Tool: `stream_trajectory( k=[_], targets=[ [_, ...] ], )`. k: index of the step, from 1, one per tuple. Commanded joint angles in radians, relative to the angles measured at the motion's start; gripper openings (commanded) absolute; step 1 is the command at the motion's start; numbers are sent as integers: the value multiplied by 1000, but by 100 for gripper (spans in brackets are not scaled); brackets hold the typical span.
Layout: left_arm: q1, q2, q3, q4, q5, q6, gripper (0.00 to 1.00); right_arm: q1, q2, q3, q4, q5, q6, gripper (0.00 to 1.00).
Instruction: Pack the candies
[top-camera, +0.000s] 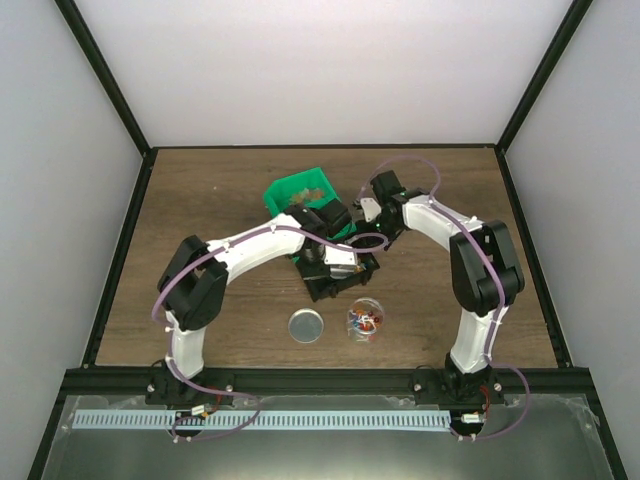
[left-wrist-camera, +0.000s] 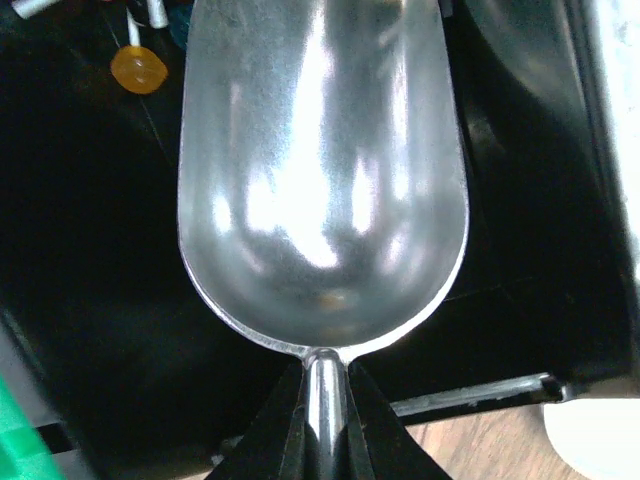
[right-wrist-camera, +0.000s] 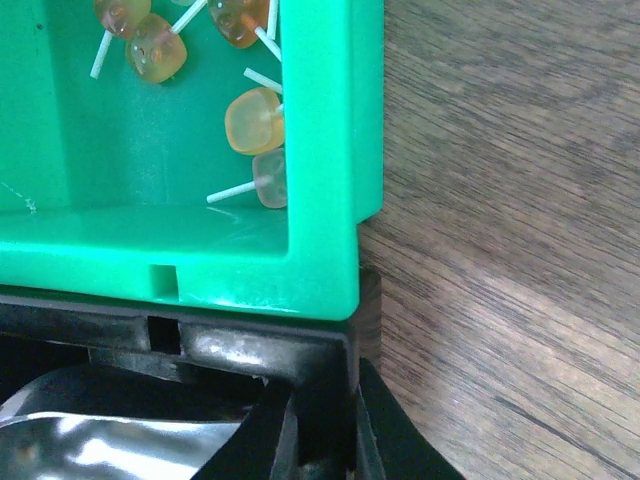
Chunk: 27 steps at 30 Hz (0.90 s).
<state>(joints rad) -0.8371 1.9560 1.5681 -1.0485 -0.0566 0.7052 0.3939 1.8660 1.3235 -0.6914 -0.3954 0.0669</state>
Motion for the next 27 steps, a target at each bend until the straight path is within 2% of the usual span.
stream_trajectory(
  k=[1, 6, 9, 15, 27],
  targets=[
    [-10, 42, -125, 106, 199, -60, 4, 1, -73, 13, 112, -128, 41, 1],
    [6, -9, -239, 309, 256, -138, 4, 0, -79, 7, 112, -127, 43, 1],
    [22, -14, -256, 388, 281, -179, 4, 1, -80, 6, 113, -130, 43, 1],
    [47, -41, -278, 484, 320, -211, 4, 1, -80, -2, 113, -125, 38, 1],
    [158, -242, -478, 643, 387, -181, 4, -2, -82, 11, 101, -107, -29, 1]
  ],
)
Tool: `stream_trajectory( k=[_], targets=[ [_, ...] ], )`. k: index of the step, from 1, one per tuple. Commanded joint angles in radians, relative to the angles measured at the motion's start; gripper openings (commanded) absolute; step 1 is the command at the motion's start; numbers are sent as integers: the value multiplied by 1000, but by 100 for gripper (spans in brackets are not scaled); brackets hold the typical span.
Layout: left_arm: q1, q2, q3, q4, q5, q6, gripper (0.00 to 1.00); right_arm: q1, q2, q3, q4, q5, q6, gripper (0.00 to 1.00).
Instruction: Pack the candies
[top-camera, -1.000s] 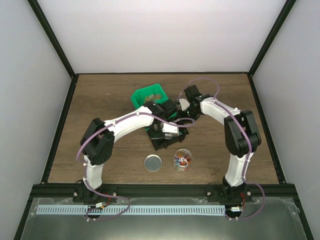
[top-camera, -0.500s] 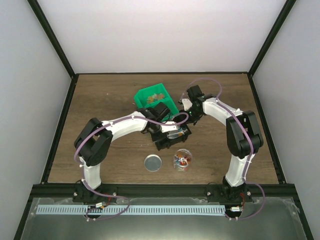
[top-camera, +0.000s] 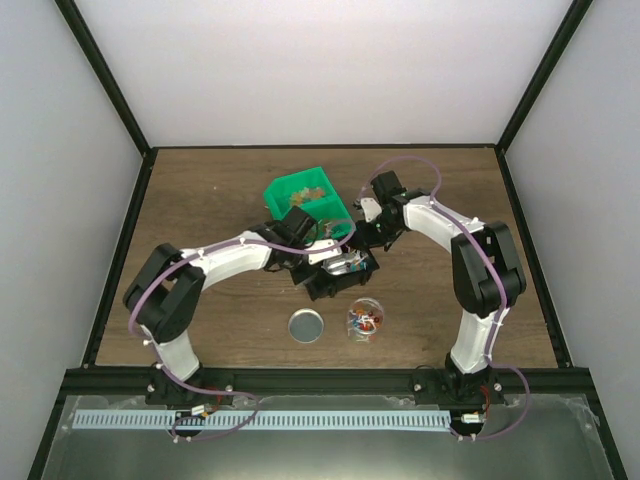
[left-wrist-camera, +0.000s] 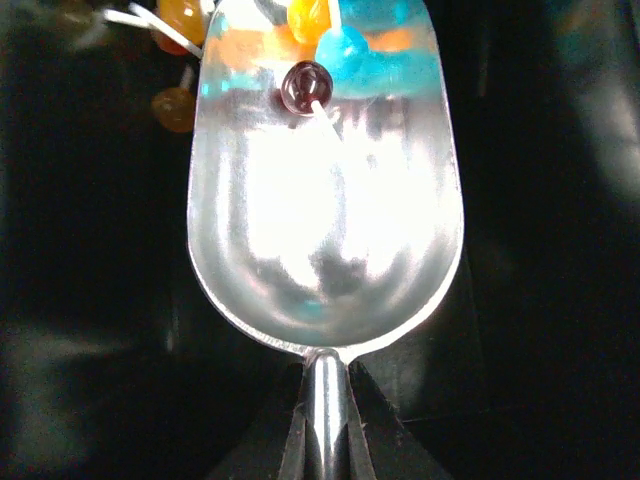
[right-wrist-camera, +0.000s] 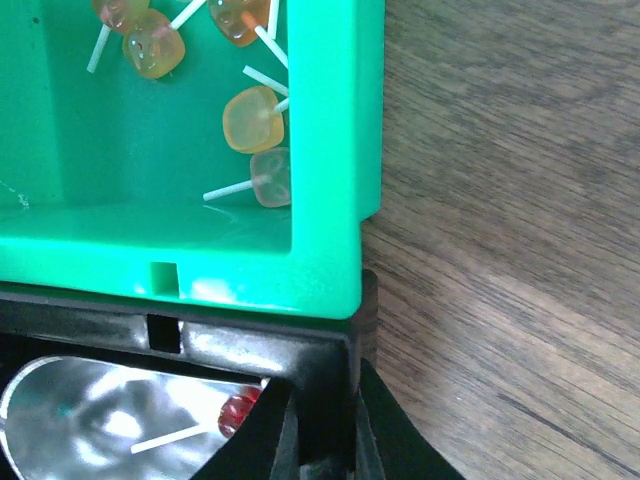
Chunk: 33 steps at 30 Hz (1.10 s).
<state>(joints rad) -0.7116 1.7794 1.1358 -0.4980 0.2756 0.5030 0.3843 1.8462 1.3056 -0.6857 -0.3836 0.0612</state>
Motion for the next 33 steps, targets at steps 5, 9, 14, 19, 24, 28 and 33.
stream_trajectory(
  k=[5, 9, 14, 19, 24, 28, 33],
  targets=[
    [49, -107, -88, 105, 50, 66, 4, 8, -60, 47, 87, -87, -46, 1],
    [71, -131, -113, 82, 57, 113, 4, 7, -56, 62, 76, -78, -54, 6],
    [112, -187, -156, 74, 97, 153, 4, 7, -47, 78, 66, -73, -63, 18],
    [138, -247, -221, 115, 158, 181, 4, 8, -44, 99, 55, -75, -79, 38],
    [165, -260, -231, 119, 194, 173, 4, 8, -50, 111, 49, -77, -93, 62],
    [185, -313, -246, 101, 226, 201, 4, 7, -66, 110, 50, -81, -102, 84],
    [189, -383, -242, 42, 254, 230, 4, 0, -93, 112, 53, -84, -113, 100]
  ],
)
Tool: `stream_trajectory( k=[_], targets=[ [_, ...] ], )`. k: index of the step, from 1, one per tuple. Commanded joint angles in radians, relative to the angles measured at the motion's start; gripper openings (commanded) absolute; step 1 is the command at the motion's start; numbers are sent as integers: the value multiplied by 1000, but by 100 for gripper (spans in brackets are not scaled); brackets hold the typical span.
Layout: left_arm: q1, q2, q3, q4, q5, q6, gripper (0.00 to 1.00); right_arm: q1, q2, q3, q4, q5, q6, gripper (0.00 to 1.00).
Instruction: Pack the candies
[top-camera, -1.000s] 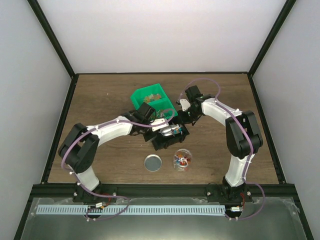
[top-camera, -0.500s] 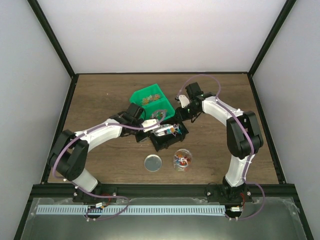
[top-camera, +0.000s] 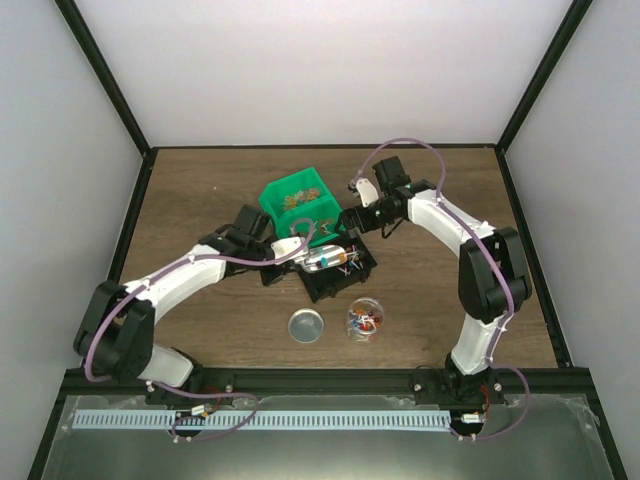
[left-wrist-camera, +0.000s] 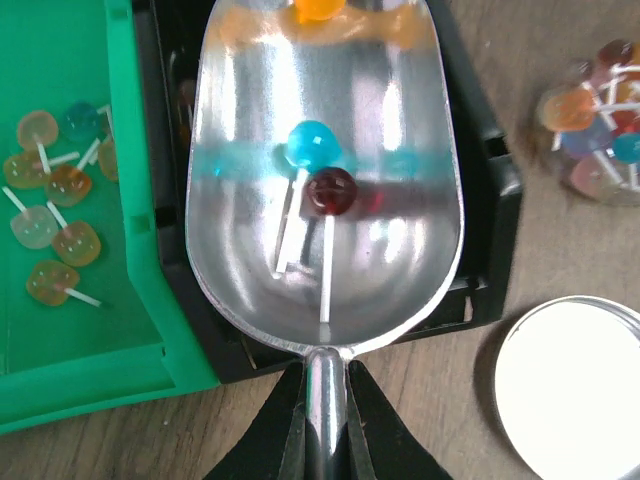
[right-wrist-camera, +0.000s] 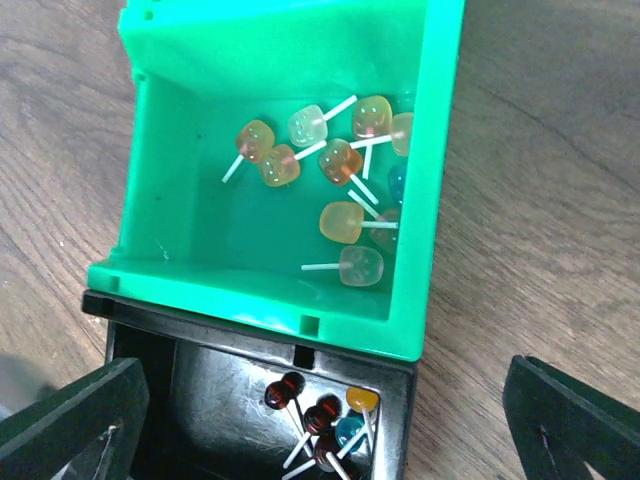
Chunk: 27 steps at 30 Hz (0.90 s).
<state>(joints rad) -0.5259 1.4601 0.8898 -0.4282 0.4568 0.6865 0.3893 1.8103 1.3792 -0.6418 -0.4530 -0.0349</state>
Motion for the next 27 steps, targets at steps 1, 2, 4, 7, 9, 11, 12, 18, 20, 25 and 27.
stream_trajectory(
  k=[1, 2, 4, 7, 9, 11, 12, 18, 20, 25, 27],
  targets=[
    [3, -79, 8, -43, 73, 51, 4, -9, -64, 39, 9, -20, -19, 100],
    [3, -95, 11, -62, 72, 62, 4, -14, -70, 42, 8, -26, -21, 100],
    [3, -128, 14, -110, 66, 94, 4, -24, -80, 47, 2, -41, -25, 100],
    [3, -177, 15, -180, 54, 149, 4, -41, -97, 57, -15, -61, -30, 100],
    [3, -212, 20, -224, 53, 177, 4, -49, -117, 56, -17, -67, -41, 100],
    [1, -244, 30, -268, 59, 203, 4, -52, -130, 51, -19, -64, -51, 100],
    [-1, -256, 38, -291, 62, 214, 4, -55, -136, 48, -21, -64, -53, 100],
    [-30, -292, 84, -429, 58, 275, 4, -76, -152, 22, -20, -68, -56, 100],
    [-48, -296, 92, -450, 57, 285, 4, -82, -155, 13, -17, -69, -53, 100],
    [-101, -278, 116, -471, 60, 275, 4, -91, -161, 0, -9, -72, -44, 100],
    [-120, -266, 127, -469, 60, 263, 4, -93, -164, -5, -6, -73, -40, 100]
  ],
)
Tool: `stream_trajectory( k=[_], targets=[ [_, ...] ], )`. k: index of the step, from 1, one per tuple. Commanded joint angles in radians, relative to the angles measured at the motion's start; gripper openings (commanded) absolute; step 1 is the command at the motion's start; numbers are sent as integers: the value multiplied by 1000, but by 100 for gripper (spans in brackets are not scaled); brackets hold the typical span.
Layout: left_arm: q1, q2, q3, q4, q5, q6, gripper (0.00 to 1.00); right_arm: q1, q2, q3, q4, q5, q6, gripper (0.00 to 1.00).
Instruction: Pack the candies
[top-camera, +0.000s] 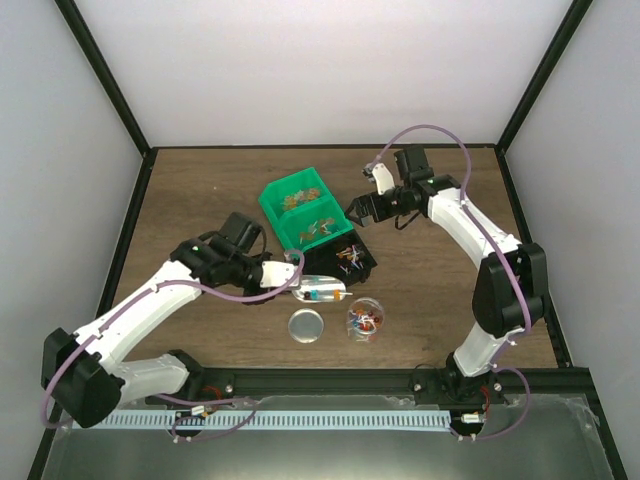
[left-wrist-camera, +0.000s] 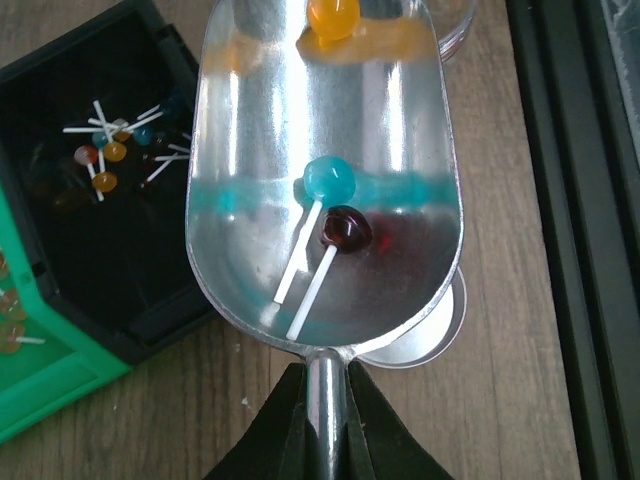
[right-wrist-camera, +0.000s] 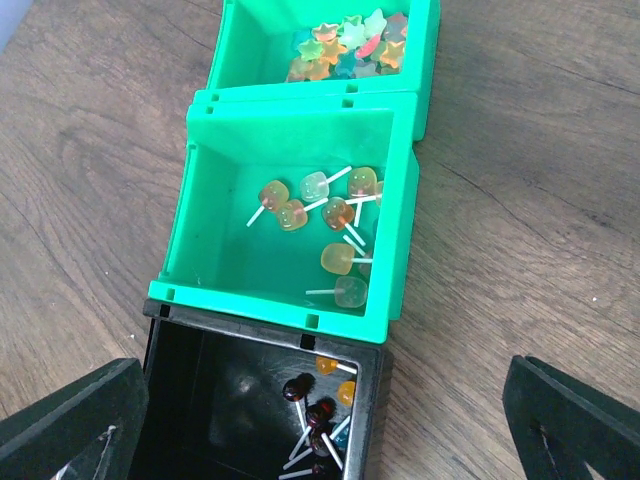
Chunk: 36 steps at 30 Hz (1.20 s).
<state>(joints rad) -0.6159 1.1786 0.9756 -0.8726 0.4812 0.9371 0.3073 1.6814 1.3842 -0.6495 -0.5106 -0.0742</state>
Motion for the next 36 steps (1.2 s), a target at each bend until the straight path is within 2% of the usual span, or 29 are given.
stream_trajectory(
  k=[1, 10, 17, 36],
  targets=[
    [-41, 23, 46, -26, 33, 9, 4, -13, -38, -15, 2, -15, -1, 100],
    [-133, 59, 78, -32, -17, 7, 4, -27, -46, -23, 2, -11, 3, 100],
    [-196, 159, 165, -76, -101, -71, 4, -30, -50, -26, 2, -13, 7, 100],
    [-298, 275, 299, -211, -266, -116, 4, -43, -46, -32, 11, -28, 11, 100]
  ],
)
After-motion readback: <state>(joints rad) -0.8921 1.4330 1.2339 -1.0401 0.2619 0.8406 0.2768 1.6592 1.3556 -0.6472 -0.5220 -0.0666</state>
